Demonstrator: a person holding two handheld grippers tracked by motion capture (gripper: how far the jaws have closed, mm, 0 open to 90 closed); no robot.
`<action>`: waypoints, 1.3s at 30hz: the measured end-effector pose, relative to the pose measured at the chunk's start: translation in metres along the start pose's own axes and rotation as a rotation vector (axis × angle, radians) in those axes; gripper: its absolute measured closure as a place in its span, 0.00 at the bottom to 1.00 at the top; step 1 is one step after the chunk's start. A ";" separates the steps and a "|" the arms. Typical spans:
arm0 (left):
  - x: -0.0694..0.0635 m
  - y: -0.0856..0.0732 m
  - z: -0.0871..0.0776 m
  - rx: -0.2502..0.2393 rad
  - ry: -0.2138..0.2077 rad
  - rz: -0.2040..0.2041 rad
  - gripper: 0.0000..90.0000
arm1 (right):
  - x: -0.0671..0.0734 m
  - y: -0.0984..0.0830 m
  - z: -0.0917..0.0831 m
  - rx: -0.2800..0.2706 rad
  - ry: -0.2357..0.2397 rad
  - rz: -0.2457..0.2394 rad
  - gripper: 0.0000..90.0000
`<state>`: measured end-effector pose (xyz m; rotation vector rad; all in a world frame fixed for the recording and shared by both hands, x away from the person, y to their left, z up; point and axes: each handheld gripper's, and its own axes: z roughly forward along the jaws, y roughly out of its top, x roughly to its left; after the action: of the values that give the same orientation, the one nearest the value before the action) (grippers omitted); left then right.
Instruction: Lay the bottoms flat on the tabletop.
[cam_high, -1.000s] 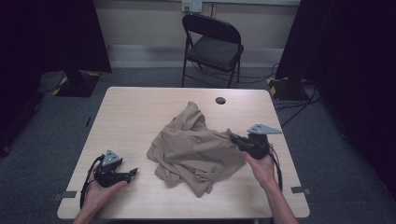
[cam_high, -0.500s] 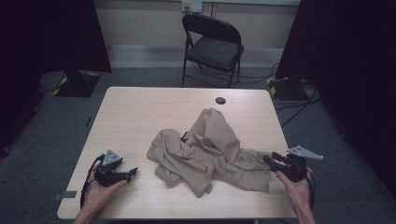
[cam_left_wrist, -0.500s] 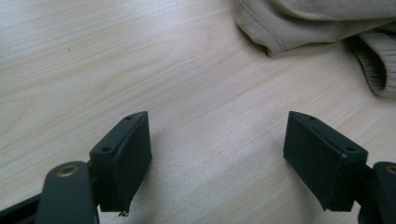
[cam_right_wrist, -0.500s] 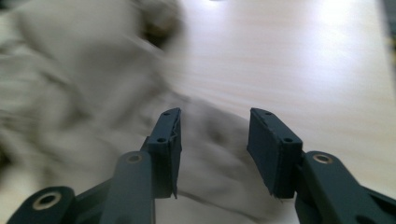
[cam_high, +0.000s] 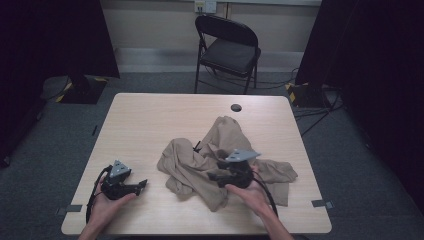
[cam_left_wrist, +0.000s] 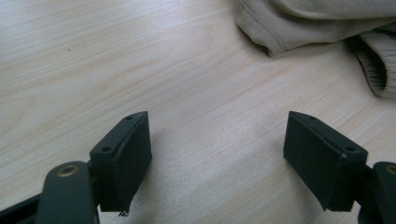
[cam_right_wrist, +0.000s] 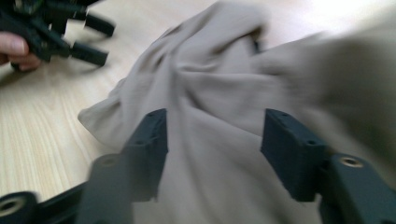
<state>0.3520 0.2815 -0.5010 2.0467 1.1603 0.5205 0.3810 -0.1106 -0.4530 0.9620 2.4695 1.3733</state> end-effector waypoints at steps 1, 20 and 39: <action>0.000 0.000 0.000 0.000 -0.001 -0.001 0.25 | 0.004 0.001 0.011 0.020 0.013 -0.009 0.42; 0.002 -0.001 -0.002 0.000 0.003 -0.004 0.31 | -0.082 -0.002 -0.034 -0.091 -0.240 0.164 0.97; -0.047 0.047 -0.005 -0.126 -0.311 -0.010 0.74 | -0.049 -0.017 -0.051 -0.066 -0.117 0.115 0.65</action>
<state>0.3513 0.2269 -0.4628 1.9295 0.9286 0.2512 0.3902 -0.1826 -0.4464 1.1503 2.3023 1.3801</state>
